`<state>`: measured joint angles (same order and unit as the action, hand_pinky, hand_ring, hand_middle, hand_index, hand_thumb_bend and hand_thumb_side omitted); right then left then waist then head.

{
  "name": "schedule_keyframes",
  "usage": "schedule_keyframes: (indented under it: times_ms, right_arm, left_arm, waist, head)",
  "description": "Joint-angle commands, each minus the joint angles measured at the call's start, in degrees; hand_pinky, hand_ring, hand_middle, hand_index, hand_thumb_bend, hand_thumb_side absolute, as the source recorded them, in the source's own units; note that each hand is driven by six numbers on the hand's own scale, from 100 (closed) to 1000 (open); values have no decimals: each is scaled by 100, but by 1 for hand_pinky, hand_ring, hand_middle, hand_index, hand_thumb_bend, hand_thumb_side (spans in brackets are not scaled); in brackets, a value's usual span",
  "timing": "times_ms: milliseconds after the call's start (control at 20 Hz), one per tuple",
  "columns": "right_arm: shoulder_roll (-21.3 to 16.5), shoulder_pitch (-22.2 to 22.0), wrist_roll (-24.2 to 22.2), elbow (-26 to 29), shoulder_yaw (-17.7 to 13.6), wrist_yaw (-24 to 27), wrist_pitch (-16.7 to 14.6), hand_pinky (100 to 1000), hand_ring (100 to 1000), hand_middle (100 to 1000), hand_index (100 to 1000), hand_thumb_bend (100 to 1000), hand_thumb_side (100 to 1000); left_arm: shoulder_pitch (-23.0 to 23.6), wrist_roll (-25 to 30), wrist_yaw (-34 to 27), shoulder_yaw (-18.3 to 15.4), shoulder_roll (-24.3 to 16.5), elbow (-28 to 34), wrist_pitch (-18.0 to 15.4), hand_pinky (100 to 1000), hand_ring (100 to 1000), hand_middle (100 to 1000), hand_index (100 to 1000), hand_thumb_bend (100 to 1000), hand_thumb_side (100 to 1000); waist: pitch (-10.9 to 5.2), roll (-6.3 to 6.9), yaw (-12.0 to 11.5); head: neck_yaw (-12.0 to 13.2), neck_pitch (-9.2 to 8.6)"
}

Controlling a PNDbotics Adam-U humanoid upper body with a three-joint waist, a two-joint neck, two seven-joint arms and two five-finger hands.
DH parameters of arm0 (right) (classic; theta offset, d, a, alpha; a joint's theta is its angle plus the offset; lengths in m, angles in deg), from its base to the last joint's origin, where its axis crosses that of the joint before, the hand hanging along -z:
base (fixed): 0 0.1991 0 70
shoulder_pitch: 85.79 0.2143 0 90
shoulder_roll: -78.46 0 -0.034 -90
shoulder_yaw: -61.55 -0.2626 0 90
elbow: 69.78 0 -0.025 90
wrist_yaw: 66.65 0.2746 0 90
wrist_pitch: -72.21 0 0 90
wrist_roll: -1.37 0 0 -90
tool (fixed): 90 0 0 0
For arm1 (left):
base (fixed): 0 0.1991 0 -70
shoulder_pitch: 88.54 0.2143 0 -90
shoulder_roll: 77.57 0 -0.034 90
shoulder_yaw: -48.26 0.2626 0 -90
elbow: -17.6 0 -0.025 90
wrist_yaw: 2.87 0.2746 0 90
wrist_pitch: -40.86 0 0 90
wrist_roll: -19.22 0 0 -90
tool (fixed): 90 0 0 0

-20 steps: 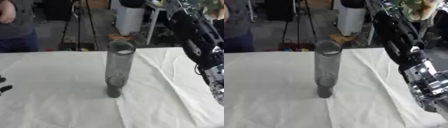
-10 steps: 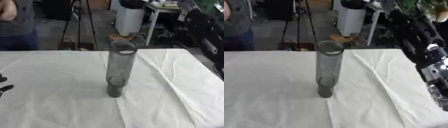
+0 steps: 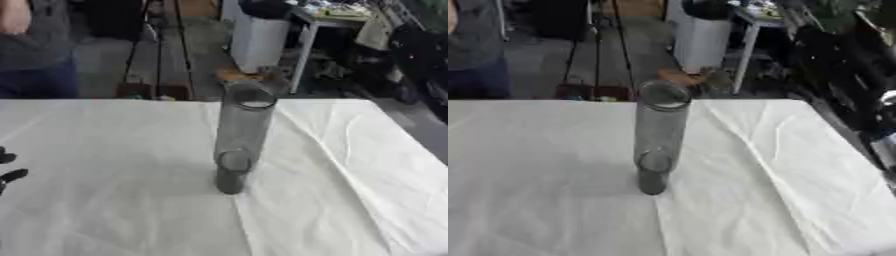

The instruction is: Arrange flowers into the vase.

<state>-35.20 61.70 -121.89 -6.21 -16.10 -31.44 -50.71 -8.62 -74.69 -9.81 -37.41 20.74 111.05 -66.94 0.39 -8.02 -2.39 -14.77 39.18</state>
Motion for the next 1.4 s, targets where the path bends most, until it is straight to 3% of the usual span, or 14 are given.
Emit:
schedule_keyframes:
  times_ms: [50, 200, 400, 550, 700, 1050, 1100, 1200, 1400]
  right_arm:
    - [-261, 79, -1871, 234, -17, -59, -1905, 100, 100, 100, 411, 100, 198]
    - [-265, 65, -1871, 316, -22, -69, -1905, 100, 100, 100, 399, 100, 207]
    - [-268, 69, -1871, 376, -96, -59, -1905, 100, 100, 100, 222, 100, 524]
    - [-274, 70, -1871, 337, -170, 7, -1905, 100, 128, 100, 133, 100, 659]
    - [-277, 77, -1871, 272, -236, 52, -1905, 100, 151, 100, 101, 100, 764]
    - [-243, 94, -1871, 106, -283, 181, -1905, 100, 137, 100, 100, 100, 840]
    - [-230, 114, -1871, 99, -254, 170, -1905, 100, 137, 100, 100, 100, 851]
    - [-195, 161, -1871, 104, -129, 130, -1905, 100, 143, 100, 100, 100, 983]
    - [-138, 211, -1871, 176, 173, 30, -1905, 100, 174, 100, 100, 100, 1000]
  left_arm:
    - [-59, 3, 26, -17, -101, 72, -21, 707, 945, 652, 793, 961, 781]
    - [-57, 1, 24, -20, -103, 73, -22, 707, 945, 653, 793, 960, 780]
    - [-55, 2, 20, -20, -104, 72, -22, 707, 946, 653, 793, 960, 780]
    - [-58, 3, 18, -19, -105, 75, -21, 707, 946, 653, 793, 959, 780]
    - [-59, 1, 17, -22, -104, 77, -21, 707, 946, 653, 793, 958, 780]
    - [-61, 2, 15, -21, -105, 82, -17, 707, 946, 654, 793, 957, 780]
    - [-61, 4, 16, -19, -107, 81, -16, 707, 946, 654, 793, 957, 780]
    - [-56, 10, 16, -12, -108, 80, -15, 708, 947, 654, 793, 956, 780]
    - [-45, 16, 16, -7, -113, 73, -15, 708, 947, 654, 793, 956, 780]
  waist:
    - [-35, 28, 9]
    - [-31, 32, 0]
    - [-26, 37, 1]
    - [-25, 42, 7]
    - [-27, 48, 7]
    - [-33, 55, 2]
    - [-36, 52, 1]
    - [-48, 40, -10]
    - [-61, 25, -29]
  head:
    - [-6, 8]
    - [-6, 7]
    - [-6, 10]
    - [-6, 11]
    - [-8, 4]
    - [-5, 4]
    - [-7, 10]
    - [-16, 26]
    - [-27, 38]
